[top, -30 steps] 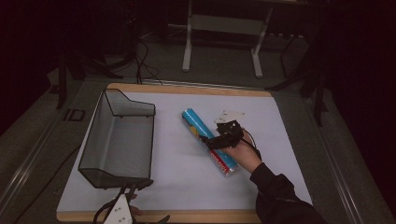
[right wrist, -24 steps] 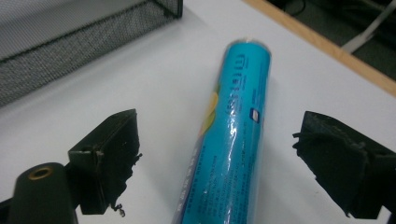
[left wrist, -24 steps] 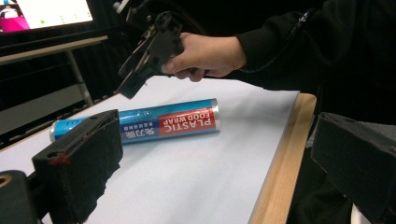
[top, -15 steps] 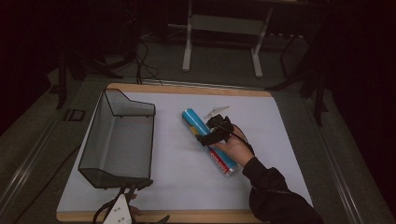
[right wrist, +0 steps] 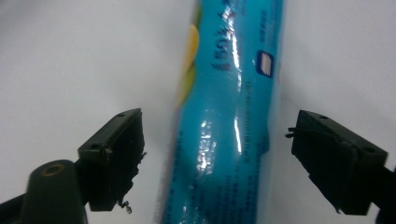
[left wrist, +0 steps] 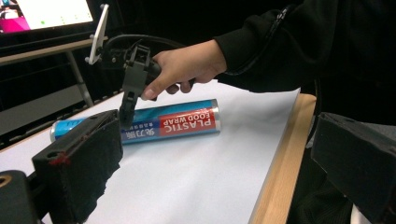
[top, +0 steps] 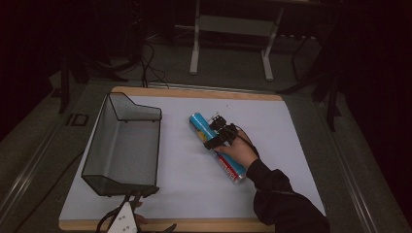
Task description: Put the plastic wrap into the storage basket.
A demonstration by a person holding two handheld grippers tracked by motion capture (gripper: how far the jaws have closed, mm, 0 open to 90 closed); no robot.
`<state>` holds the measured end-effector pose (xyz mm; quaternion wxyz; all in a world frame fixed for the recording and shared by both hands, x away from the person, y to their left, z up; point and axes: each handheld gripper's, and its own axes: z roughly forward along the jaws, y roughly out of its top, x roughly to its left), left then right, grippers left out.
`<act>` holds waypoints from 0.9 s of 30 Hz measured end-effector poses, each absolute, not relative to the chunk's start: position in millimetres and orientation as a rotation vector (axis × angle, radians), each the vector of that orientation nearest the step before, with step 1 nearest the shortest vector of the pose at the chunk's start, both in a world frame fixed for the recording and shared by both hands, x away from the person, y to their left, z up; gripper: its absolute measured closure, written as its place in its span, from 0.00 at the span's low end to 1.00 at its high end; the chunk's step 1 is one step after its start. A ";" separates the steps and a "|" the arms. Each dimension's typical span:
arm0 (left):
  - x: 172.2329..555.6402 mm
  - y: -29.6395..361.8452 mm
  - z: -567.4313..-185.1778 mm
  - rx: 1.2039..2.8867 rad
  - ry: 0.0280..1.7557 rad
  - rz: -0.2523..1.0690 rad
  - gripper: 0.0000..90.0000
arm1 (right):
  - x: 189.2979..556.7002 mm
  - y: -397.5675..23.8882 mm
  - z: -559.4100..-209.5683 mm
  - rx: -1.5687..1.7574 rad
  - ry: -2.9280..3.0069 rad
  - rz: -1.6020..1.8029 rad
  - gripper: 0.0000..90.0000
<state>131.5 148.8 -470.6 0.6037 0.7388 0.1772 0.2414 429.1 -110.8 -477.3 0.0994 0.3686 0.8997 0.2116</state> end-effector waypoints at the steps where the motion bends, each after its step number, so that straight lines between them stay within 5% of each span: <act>1: 131.6 148.9 -470.6 1.709 0.411 0.558 0.03 | 430.4 -110.0 -477.8 1.105 2.661 0.602 0.22; 27: 132.1 149.0 -471.1 1.713 0.413 0.556 0.03 | 449.2 -103.7 -495.8 1.356 2.722 0.442 0.35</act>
